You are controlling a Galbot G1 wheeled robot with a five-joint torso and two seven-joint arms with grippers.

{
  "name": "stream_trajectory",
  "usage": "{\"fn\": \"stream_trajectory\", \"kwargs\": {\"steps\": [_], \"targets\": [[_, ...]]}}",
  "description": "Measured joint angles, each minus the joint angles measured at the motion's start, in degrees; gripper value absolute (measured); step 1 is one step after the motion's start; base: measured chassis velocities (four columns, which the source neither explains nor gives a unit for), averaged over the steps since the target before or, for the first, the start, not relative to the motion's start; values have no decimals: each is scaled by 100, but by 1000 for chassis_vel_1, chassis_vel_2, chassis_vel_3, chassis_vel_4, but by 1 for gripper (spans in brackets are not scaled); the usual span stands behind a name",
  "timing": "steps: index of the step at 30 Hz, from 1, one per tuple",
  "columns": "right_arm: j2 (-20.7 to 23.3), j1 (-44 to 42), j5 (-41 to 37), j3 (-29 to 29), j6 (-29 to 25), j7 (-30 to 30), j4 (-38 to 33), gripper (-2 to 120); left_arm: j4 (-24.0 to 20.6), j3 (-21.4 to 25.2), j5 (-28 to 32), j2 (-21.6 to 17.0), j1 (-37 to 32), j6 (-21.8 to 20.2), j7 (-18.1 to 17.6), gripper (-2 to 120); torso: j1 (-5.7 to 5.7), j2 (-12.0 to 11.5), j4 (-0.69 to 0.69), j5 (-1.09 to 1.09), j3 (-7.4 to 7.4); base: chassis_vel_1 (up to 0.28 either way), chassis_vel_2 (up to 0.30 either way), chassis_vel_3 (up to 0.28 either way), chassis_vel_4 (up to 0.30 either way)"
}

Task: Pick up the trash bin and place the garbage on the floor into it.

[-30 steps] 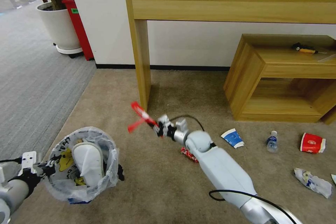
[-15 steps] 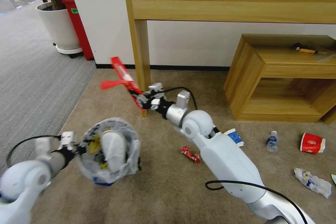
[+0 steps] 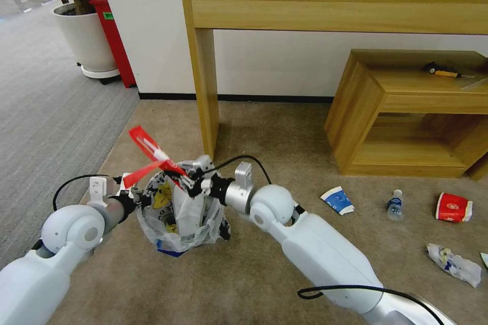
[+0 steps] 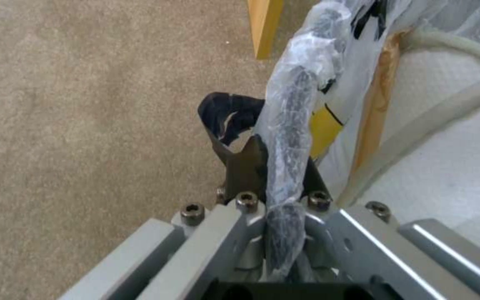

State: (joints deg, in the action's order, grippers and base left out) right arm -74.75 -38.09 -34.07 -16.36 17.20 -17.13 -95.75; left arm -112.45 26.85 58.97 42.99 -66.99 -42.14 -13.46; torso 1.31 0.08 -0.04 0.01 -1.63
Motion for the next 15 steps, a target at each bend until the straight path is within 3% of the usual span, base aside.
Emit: {"fn": "stream_trajectory", "kwargs": {"steps": [12, 15], "targets": [[-19, -211, 195, -211, -57, 128, 80, 6, -17, 160, 97, -85, -79, 0, 22, 0, 0, 0, -1, 0, 0, 0, 0, 0, 0], [-2, -254, 299, -245, -104, 221, 91, 14, -53, 385, 91, -144, -269, 0, 82, 0, 0, 0, -3, -1, 0, 0, 0, 0, 0]]}}
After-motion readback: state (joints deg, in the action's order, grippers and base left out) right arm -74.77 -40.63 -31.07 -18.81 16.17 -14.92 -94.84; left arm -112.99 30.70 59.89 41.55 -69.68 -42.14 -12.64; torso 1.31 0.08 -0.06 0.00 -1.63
